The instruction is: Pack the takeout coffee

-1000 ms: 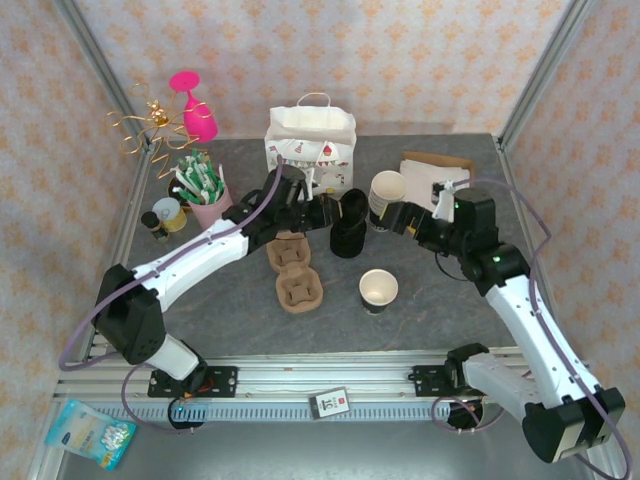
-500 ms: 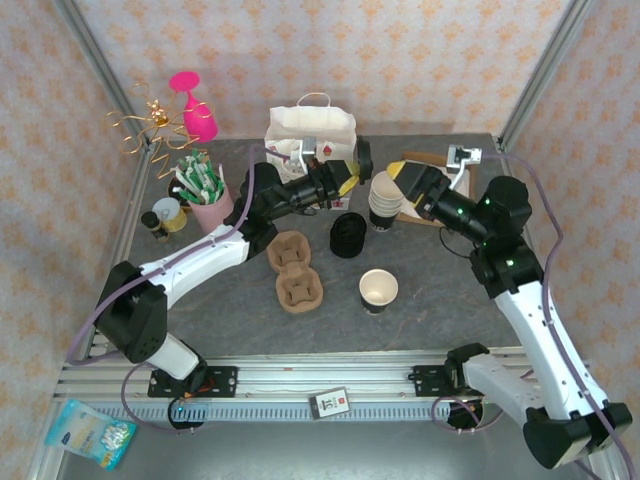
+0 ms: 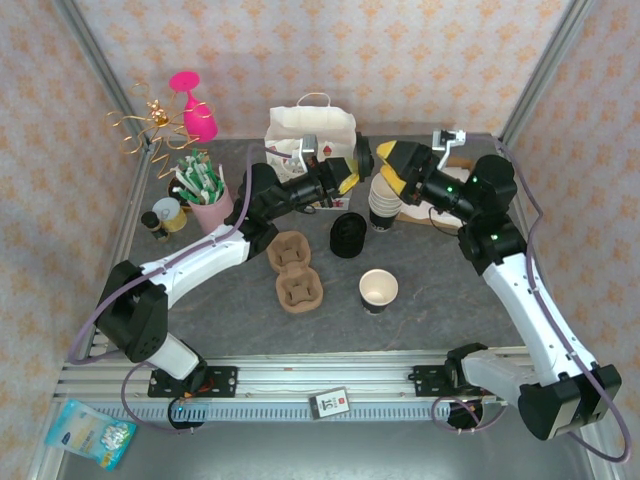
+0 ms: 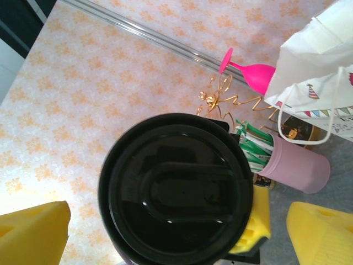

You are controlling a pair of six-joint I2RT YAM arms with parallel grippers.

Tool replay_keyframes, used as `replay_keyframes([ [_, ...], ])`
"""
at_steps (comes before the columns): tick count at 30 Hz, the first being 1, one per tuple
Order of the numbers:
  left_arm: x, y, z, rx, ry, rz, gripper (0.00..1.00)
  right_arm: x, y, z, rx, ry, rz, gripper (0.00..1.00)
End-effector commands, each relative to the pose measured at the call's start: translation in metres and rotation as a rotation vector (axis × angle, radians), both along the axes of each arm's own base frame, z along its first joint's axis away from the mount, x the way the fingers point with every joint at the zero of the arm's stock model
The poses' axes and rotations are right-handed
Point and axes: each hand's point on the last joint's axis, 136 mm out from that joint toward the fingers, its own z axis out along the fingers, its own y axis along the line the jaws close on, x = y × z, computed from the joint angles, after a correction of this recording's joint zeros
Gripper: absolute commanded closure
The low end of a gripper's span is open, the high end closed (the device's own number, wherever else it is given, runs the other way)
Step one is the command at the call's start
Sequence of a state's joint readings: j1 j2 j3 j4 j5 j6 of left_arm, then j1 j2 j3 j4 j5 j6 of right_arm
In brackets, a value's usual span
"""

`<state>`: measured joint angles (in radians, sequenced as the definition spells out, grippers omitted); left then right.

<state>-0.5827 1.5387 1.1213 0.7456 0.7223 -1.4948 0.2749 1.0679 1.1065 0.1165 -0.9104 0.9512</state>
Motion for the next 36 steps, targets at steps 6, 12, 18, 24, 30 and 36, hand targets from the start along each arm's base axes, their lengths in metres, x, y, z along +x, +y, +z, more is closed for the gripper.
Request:
replay_keyframes([
  [6,-0.008,-0.006,0.019,-0.019,-0.060,-0.030,0.86,-0.005,0.016,0.026,0.001,-0.067,0.060,0.00],
  [12,-0.007,-0.007,0.020,-0.008,-0.069,-0.026,0.86,0.001,0.021,0.020,-0.016,-0.040,0.073,0.00],
  [18,-0.007,-0.006,0.018,0.006,-0.069,-0.020,0.86,0.002,0.020,0.024,-0.014,-0.051,0.061,0.04],
  [24,-0.006,-0.007,0.019,0.005,-0.069,-0.021,0.86,0.002,0.021,0.022,-0.015,-0.044,0.067,0.11],
  [30,-0.006,-0.006,0.019,0.000,-0.066,-0.019,0.86,0.001,0.020,0.024,-0.014,-0.045,0.064,0.15],
  [36,-0.007,-0.004,0.024,-0.024,-0.071,-0.014,0.86,-0.003,0.018,0.027,0.006,-0.051,0.064,0.09],
])
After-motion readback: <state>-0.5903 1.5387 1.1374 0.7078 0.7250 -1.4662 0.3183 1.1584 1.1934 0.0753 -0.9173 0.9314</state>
